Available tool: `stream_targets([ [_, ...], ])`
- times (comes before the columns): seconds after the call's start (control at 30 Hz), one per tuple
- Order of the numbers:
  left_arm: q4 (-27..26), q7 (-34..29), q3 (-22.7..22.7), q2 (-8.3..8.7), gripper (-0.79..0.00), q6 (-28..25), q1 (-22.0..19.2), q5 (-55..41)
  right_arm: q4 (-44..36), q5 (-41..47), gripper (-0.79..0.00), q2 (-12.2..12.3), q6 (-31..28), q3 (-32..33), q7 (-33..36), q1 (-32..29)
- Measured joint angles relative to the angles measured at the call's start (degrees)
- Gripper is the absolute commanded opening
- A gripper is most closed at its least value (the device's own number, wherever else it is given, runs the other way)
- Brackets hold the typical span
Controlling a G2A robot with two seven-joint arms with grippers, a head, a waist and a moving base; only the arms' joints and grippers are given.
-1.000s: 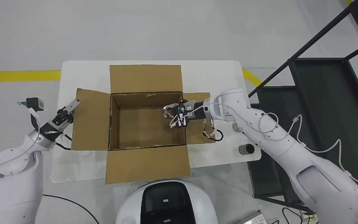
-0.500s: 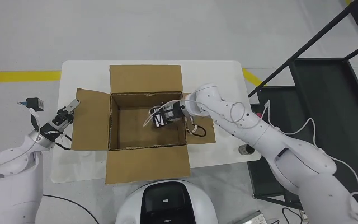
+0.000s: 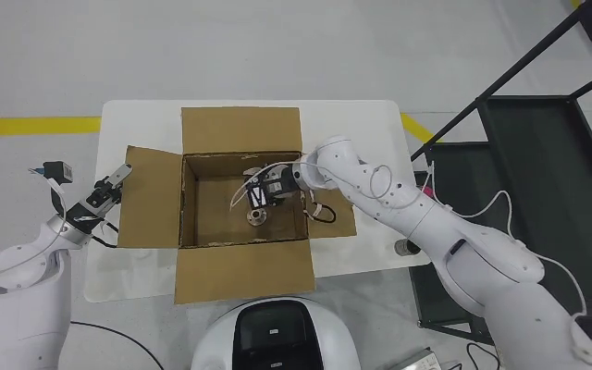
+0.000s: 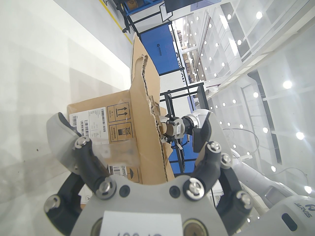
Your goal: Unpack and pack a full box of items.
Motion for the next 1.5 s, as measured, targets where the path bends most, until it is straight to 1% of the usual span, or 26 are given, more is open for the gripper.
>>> stream_targets([
  [0.1, 0.0, 0.0, 0.0, 0.00, 0.000, 0.0, 0.0, 0.0, -2.3, -1.0, 0.000, 1.0, -0.8, 2.0, -1.7, -0.4],
  [0.2, 0.0, 0.0, 0.0, 0.00, 0.000, 0.0, 0.0, 0.0, -6.1, -2.0, 0.000, 3.0, -1.7, 5.3, -4.3, -1.8],
  [0.3, 0.0, 0.0, 0.0, 0.00, 0.000, 0.0, 0.0, 0.0, -11.2, -2.8, 0.000, 5.6, -2.2, 10.2, -7.7, -4.6],
  [0.4, 0.0, 0.0, 0.0, 0.00, 0.000, 0.0, 0.0, 0.0, -17.1, -3.8, 0.000, 8.6, -3.1, 16.5, -10.6, -9.1],
  [0.5, 0.0, 0.0, 0.0, 0.00, 0.000, 0.0, 0.0, 0.0, -23.1, -5.4, 0.000, 11.7, -4.3, 23.6, -9.8, -15.1],
  [0.63, 0.0, 0.0, 0.0, 0.00, 0.000, 0.0, 0.0, 0.0, -32.2, -5.8, 0.000, 15.3, -4.9, 34.2, -4.8, -25.5],
  [0.73, 0.0, 0.0, 0.0, 0.00, 0.000, 0.0, 0.0, 0.0, -38.4, -4.5, 0.000, 17.2, -4.8, 42.0, -1.2, -33.7],
  [0.83, 0.0, 0.0, 0.0, 0.00, 0.000, 0.0, 0.0, 0.0, -44.4, -4.4, 0.000, 18.7, -3.6, 49.6, 0.4, -41.7],
  [0.9, 0.0, 0.0, 0.0, 0.00, 0.000, 0.0, 0.0, 0.0, -47.0, -5.1, 0.000, 19.3, -1.9, 54.1, -1.7, -46.7],
  [0.93, 0.0, 0.0, 0.0, 0.00, 0.000, 0.0, 0.0, 0.0, -47.5, -5.3, 0.000, 19.7, -0.5, 57.0, -4.0, -50.1],
  [1.0, 0.0, 0.0, 0.0, 0.00, 0.000, 0.0, 0.0, 0.0, -47.4, -5.3, 0.000, 19.9, 2.1, 60.9, -7.4, -54.9],
  [1.03, 0.0, 0.0, 0.0, 0.00, 0.000, 0.0, 0.0, 0.0, -47.1, -4.4, 0.000, 20.0, 4.3, 63.1, -10.2, -57.9],
  [1.1, 0.0, 0.0, 0.0, 0.00, 0.000, 0.0, 0.0, 0.0, -46.6, -3.3, 0.000, 20.0, 6.2, 64.7, -13.4, -60.9],
  [1.5, 0.0, 0.0, 0.0, 0.00, 0.000, 0.0, 0.0, 0.0, -46.6, -3.2, 0.000, 19.9, 6.2, 64.7, -13.0, -60.5],
])
